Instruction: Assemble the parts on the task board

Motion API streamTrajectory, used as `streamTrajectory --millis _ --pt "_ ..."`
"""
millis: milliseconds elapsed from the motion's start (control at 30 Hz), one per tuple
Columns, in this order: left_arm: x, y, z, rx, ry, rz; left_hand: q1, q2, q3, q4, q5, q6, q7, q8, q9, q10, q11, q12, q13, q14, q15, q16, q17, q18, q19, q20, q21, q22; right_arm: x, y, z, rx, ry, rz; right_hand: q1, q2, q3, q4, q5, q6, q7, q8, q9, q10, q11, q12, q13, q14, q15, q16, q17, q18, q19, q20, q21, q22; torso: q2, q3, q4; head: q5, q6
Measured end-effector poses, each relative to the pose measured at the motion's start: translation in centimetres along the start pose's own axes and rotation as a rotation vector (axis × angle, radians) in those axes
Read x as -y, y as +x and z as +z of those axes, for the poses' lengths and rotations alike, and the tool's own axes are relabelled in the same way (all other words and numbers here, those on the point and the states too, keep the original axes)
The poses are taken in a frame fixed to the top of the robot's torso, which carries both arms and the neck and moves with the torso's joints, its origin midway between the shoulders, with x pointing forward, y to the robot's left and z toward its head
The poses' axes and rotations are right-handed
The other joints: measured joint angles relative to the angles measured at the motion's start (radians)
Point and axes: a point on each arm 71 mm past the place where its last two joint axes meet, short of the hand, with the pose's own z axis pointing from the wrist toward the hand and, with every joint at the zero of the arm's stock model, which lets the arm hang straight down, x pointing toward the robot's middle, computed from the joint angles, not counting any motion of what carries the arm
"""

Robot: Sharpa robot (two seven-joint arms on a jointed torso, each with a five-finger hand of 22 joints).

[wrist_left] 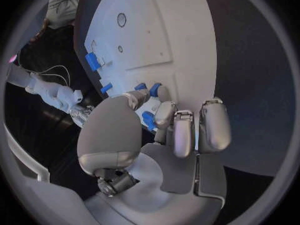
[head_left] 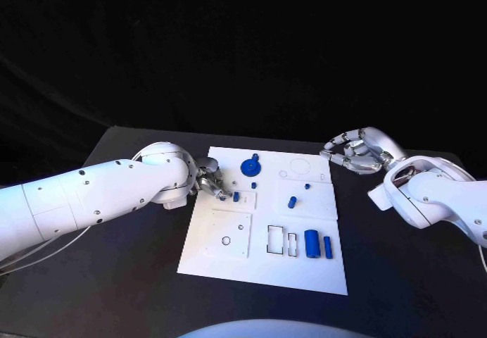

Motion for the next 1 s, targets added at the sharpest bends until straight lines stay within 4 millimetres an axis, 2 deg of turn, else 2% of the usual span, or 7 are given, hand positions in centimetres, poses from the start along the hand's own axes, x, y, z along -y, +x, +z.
streamTrajectory --millis 133,267,633,1000 --pt "-0.10 -0.03 0.02 0.000 -0.002 -0.002 -0.017 0.009 -0.034 0.005 0.000 0.000 0.000 -0.006 0.001 0.000 0.000 0.001 0.001 0.000 0.000 0.000 0.000 0.000 0.000 0.000 0.000 0.003 0.01 -0.01 -0.01 0.000 0.000 0.001 -0.003 0.003 -0.013 0.013 -0.005 0.000 0.000 0.000 0.000 0.000 0.000 0.000 -0.001 0.000 0.000 0.000 0.000 0.000 0.000 0.000 0.000 0.000 0.000 0.0000 0.0001 -0.001 0.001" --pt "-0.16 -0.03 0.04 0.000 -0.003 -0.003 -0.027 0.009 -0.054 0.006 0.000 0.000 0.000 -0.007 0.002 0.000 0.000 0.001 0.002 0.000 0.000 0.000 0.000 0.000 0.000 0.000 0.000 0.003 0.02 -0.02 -0.01 0.000 0.001 0.001 -0.004 0.004 -0.014 0.014 -0.005 0.000 0.000 0.000 0.000 0.000 0.000 0.000 -0.001 0.000 0.000 0.000 0.000 0.000 0.000 0.000 0.000 0.000 0.001 -0.0004 0.0004 -0.001 0.001" --pt "-0.29 -0.04 -0.02 0.002 -0.002 -0.012 -0.038 0.020 -0.069 0.008 0.000 0.000 0.000 -0.006 0.003 0.000 0.000 0.001 0.005 0.000 0.000 0.000 0.000 0.000 0.000 0.000 0.000 0.003 0.04 -0.01 -0.01 0.001 0.001 0.002 -0.004 0.004 -0.014 0.014 -0.005 0.000 0.000 0.000 0.000 0.000 0.000 0.000 -0.001 0.000 0.000 0.000 0.000 0.000 0.000 0.000 0.000 0.000 0.002 -0.0012 0.0004 -0.003 0.004" --pt "-0.21 -0.26 -0.32 0.005 0.006 -0.033 -0.046 0.020 -0.074 0.007 0.000 0.000 0.000 -0.012 0.003 0.000 0.000 0.001 -0.001 0.000 0.000 0.000 0.000 0.000 0.000 0.000 0.000 0.002 0.07 -0.02 -0.02 0.001 0.002 0.002 -0.004 0.004 -0.017 0.017 -0.005 0.000 0.000 0.000 0.000 0.000 0.000 0.000 -0.003 0.000 0.000 0.000 0.000 0.000 0.000 0.000 -0.005 0.000 0.002 -0.0013 -0.0001 -0.006 0.001"
